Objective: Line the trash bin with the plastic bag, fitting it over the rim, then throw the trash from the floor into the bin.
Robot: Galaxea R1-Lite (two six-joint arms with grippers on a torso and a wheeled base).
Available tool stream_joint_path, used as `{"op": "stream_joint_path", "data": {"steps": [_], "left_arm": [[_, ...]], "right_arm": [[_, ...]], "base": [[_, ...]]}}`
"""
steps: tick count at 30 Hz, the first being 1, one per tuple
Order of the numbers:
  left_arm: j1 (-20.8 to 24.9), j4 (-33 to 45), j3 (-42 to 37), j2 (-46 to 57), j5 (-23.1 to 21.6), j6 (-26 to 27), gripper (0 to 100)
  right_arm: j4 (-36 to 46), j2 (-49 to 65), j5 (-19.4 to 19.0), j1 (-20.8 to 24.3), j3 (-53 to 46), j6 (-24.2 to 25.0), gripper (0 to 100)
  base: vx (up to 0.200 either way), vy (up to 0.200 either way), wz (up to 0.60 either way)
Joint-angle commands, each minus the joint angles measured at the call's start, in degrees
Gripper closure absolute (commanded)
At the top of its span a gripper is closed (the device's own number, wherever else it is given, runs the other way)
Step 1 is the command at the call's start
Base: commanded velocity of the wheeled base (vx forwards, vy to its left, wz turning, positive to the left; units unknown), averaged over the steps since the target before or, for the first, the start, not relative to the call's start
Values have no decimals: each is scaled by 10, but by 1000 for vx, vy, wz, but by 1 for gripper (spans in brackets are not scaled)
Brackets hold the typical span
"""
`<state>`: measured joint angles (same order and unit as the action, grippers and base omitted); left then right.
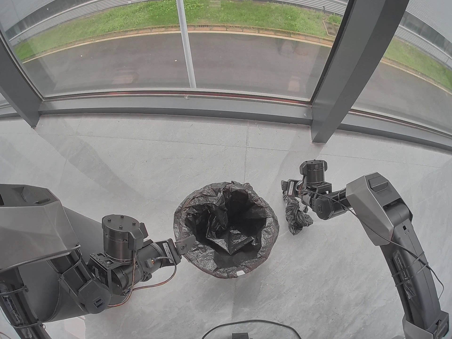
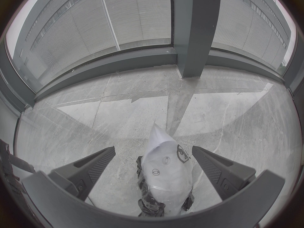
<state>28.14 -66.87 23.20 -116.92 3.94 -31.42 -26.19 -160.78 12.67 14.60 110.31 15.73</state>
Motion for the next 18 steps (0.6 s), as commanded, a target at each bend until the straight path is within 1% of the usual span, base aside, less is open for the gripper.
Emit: {"op": "stream_joint_path", "data": {"steps": [1,11,12,18], "left_arm": [[0,1,0,-2,0,0,0],[0,0,1,-5,0,-1,0],[0,0,1,-5,0,-1,0],[0,-8,0,-4,2,-2,0]], "right_arm": [[0,-3,0,0,1,0,0],[-1,-12,-2,-2,2,-3,0],[0,-13,-2,-2,2,-3,100],[-1,-16,-2,-2,3,-3,100]], "base": [[0,0,0],[0,0,0],[0,0,0],[0,0,0]]}}
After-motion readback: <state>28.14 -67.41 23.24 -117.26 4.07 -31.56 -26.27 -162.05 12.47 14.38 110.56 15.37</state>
